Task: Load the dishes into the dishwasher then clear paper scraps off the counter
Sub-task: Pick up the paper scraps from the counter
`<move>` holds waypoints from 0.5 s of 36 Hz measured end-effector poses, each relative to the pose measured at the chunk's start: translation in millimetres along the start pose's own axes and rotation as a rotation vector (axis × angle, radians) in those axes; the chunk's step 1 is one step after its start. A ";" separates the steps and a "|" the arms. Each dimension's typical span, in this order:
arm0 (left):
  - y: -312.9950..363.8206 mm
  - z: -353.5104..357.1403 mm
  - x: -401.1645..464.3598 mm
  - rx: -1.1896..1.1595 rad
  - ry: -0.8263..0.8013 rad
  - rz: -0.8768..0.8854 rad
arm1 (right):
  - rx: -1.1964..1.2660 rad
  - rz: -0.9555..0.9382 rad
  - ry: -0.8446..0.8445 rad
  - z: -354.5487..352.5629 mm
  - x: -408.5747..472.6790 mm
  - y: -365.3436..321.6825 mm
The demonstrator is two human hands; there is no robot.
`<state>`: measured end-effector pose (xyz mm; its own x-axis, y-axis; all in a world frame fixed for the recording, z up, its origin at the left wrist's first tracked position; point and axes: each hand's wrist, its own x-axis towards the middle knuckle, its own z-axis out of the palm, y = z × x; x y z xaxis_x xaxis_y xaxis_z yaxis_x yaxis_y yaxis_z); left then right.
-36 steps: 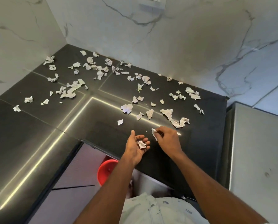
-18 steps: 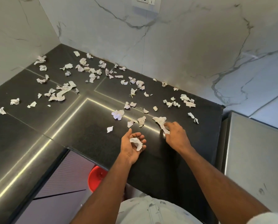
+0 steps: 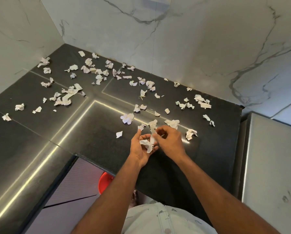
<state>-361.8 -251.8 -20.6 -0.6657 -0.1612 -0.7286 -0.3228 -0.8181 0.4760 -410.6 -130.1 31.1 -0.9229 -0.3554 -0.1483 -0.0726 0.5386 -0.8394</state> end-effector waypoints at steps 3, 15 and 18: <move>3.7 1.8 -0.1 -0.015 -0.050 -0.019 | -0.020 0.021 -0.104 7.6 0.0 -10.1; 1.7 2.6 6.9 0.107 -0.038 -0.045 | -0.542 0.233 0.105 -64.8 26.4 89.5; -1.1 6.2 5.9 0.121 -0.054 -0.051 | -0.605 0.141 0.078 -64.8 25.5 100.3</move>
<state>-369.5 -248.4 -22.4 -0.6806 -0.0888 -0.7273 -0.4337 -0.7513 0.4975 -466.0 -35.6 -23.0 -0.9625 -0.2045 -0.1784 -0.1280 0.9217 -0.3661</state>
